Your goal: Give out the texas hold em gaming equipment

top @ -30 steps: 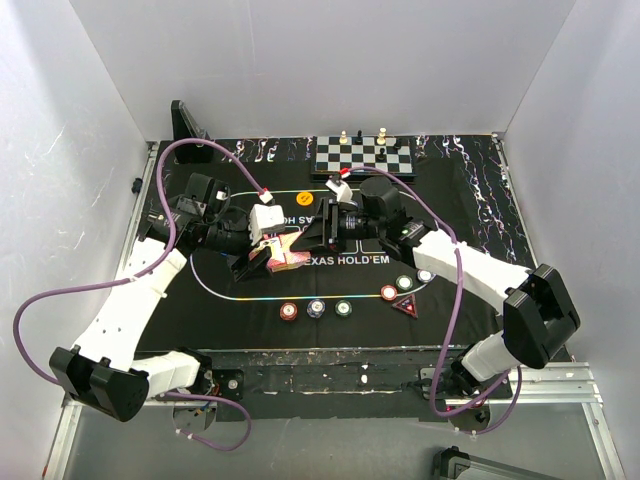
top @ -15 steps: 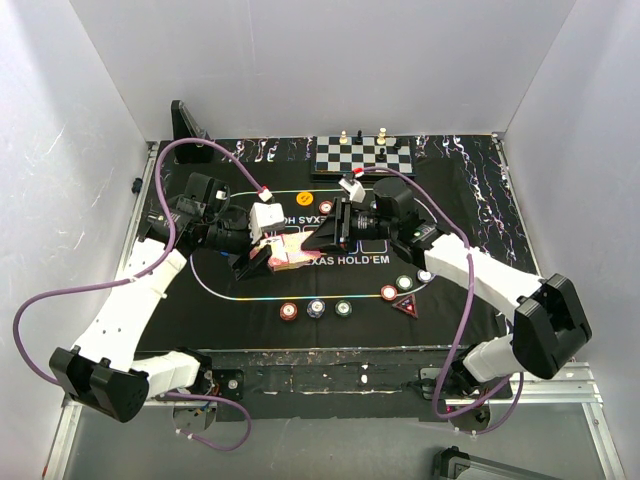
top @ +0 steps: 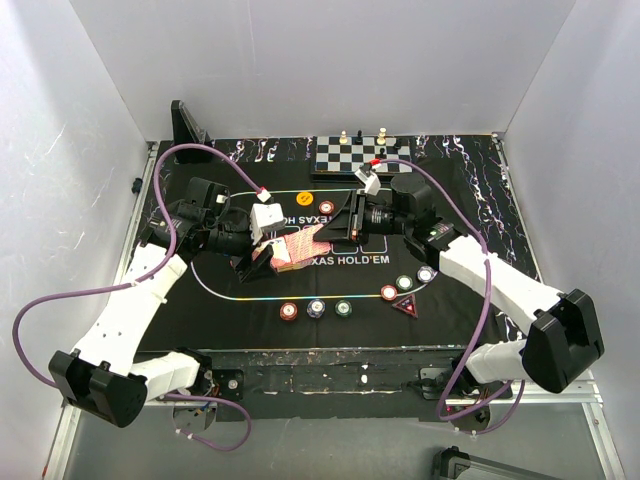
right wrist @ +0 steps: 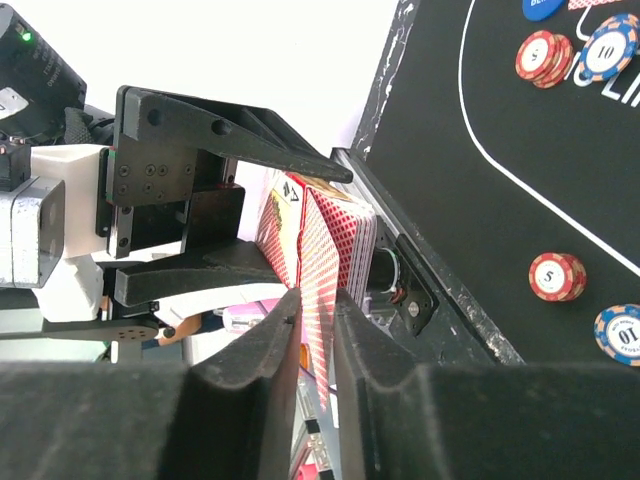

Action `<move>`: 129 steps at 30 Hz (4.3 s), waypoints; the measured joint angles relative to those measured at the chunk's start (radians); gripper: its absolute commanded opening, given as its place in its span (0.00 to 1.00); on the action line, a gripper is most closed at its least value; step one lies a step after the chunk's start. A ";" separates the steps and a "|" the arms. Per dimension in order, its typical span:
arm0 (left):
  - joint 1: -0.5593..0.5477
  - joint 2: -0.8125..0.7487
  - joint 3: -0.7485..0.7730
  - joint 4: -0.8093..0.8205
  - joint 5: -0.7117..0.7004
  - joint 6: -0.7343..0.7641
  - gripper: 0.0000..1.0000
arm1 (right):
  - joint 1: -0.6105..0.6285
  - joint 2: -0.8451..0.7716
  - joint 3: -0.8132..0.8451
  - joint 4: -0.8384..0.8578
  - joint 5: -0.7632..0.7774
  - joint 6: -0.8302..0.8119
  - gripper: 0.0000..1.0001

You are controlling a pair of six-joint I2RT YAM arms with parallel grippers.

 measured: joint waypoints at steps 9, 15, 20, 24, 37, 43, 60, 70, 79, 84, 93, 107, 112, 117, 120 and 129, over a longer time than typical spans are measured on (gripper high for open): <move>0.000 0.000 0.000 0.003 0.001 -0.004 0.00 | -0.009 -0.004 0.000 -0.040 0.000 0.000 0.01; 0.000 -0.002 0.000 0.003 0.001 -0.003 0.00 | -0.091 -0.039 0.000 -0.058 -0.011 0.002 0.01; 0.000 -0.009 0.000 0.000 0.001 -0.002 0.00 | -0.234 -0.076 0.000 -0.058 -0.027 0.000 0.01; 0.002 -0.010 0.000 -0.001 0.003 0.000 0.00 | -0.311 -0.053 0.000 -0.062 -0.024 -0.030 0.01; 0.002 -0.010 0.022 -0.008 0.038 -0.002 0.00 | -0.385 0.455 0.198 -0.186 0.206 -0.219 0.01; 0.002 -0.011 0.025 -0.013 0.046 -0.001 0.00 | -0.396 0.584 0.286 -0.160 0.287 -0.237 0.01; 0.002 -0.012 0.025 -0.039 0.046 0.014 0.00 | -0.400 0.758 0.502 -0.300 0.440 -0.278 0.37; 0.002 -0.018 0.025 -0.039 0.047 0.016 0.00 | -0.400 0.734 0.504 -0.445 0.552 -0.342 0.58; 0.002 -0.031 0.025 -0.039 0.050 0.016 0.00 | -0.397 0.477 0.461 -0.525 0.597 -0.354 0.81; 0.002 -0.032 0.024 -0.035 0.051 0.015 0.00 | -0.380 0.188 0.237 -0.356 0.333 -0.264 0.85; 0.002 -0.034 0.022 -0.021 0.052 0.011 0.00 | -0.099 0.064 0.099 -0.171 0.025 -0.153 0.88; 0.002 -0.034 0.022 -0.006 0.051 -0.001 0.00 | 0.084 0.068 0.101 -0.142 -0.015 -0.140 0.90; 0.002 -0.034 0.022 0.002 0.052 -0.011 0.00 | 0.105 0.090 0.102 -0.121 -0.023 -0.111 0.77; 0.002 -0.037 0.021 0.006 0.053 -0.019 0.00 | 0.106 0.090 0.099 -0.097 -0.026 -0.081 0.64; 0.002 -0.041 0.021 0.009 0.054 -0.023 0.00 | 0.106 0.089 0.093 -0.086 -0.024 -0.069 0.55; 0.002 -0.042 0.017 0.008 0.061 -0.031 0.00 | 0.101 0.085 0.079 -0.066 -0.023 -0.043 0.49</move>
